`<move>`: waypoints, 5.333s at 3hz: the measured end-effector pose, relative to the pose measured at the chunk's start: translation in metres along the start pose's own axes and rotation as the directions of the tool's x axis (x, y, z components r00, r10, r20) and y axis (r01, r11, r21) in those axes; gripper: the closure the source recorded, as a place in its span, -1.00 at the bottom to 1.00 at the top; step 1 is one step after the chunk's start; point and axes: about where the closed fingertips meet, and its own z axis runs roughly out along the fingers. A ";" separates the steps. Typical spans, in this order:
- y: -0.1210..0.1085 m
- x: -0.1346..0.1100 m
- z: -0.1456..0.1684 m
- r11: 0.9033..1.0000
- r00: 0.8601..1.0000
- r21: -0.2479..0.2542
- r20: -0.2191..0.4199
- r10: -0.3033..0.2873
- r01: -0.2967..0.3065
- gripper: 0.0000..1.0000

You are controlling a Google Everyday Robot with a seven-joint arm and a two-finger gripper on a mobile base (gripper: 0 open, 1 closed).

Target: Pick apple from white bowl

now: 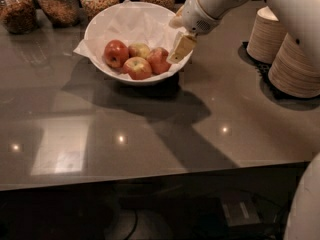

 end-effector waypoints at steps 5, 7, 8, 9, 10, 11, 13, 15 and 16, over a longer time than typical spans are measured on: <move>0.005 0.000 0.047 0.997 0.999 -0.080 0.035 0.023 -0.020 -0.28; 0.009 0.002 0.055 0.995 0.999 -0.101 0.035 0.030 -0.027 -0.28; 0.012 0.003 0.062 0.993 0.999 -0.114 0.037 0.035 -0.031 -0.26; 0.014 0.003 0.067 0.992 0.998 -0.125 0.039 0.040 -0.035 -0.20; 0.016 0.003 0.070 0.990 0.998 -0.133 0.041 0.041 -0.035 0.16; 0.016 0.002 0.071 0.990 0.998 -0.136 0.043 0.039 -0.033 0.63; 0.005 -0.017 0.053 0.995 0.998 -0.102 0.068 0.000 0.007 1.00; -0.024 -0.043 -0.008 0.996 0.994 0.015 0.075 -0.083 0.082 1.00; -0.032 -0.053 -0.039 0.992 0.988 0.056 0.095 -0.122 0.117 1.00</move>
Offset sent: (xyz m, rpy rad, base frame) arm 0.0105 0.0131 -0.0204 0.0338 0.0388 0.0179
